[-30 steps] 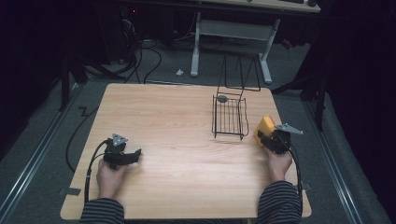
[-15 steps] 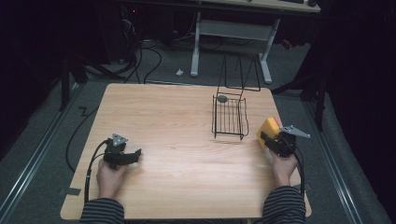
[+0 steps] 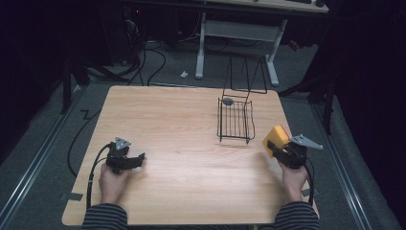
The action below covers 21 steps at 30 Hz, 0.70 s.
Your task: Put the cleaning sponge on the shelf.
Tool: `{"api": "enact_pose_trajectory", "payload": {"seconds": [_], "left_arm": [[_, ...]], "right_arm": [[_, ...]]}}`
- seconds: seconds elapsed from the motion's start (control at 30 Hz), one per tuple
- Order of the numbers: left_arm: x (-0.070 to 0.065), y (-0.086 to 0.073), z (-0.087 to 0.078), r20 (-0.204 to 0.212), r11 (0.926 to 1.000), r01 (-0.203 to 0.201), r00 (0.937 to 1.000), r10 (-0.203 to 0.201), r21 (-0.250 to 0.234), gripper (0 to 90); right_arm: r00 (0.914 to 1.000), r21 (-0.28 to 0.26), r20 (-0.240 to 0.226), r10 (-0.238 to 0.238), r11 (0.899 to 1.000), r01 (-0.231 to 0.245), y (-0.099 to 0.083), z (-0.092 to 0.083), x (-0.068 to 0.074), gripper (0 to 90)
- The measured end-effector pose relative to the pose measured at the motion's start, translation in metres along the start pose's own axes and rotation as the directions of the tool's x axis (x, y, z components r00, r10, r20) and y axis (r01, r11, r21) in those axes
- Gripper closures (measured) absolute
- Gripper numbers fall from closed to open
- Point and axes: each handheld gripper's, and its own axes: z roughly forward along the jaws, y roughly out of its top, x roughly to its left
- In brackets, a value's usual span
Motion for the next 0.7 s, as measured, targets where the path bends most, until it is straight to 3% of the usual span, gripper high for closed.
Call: {"api": "enact_pose_trajectory", "payload": {"seconds": [0.13, 0.23, 0.37, 0.7], "left_arm": [[0.000, 0.000, 0.000, 0.000, 1.0000, -0.001, 1.0000, 0.001, 0.000, 22.4], [0.000, 0.000, 0.000, 0.000, 1.0000, 0.000, 1.0000, 0.000, 0.000, 22.4], [0.000, 0.000, 0.000, 0.000, 1.0000, -0.001, 1.0000, 0.001, 0.001, 22.4], [0.000, 0.000, 0.000, 0.000, 1.0000, -0.001, 1.0000, 0.001, 0.001, 22.4]], "right_arm": [[0.9993, -0.025, -0.038, 0.005, 1.000, -0.006, -0.002, -0.006, 0.007, 60.8], [0.9974, -0.040, -0.068, -0.023, 0.999, 0.021, -0.004, -0.010, 0.021, 60.9], [0.9950, -0.028, -0.078, -0.062, 0.998, 0.060, -0.004, -0.010, 0.034, 61.0], [0.9880, -0.013, -0.121, -0.096, 0.995, 0.096, 0.000, -0.005, 0.054, 61.0]]}}
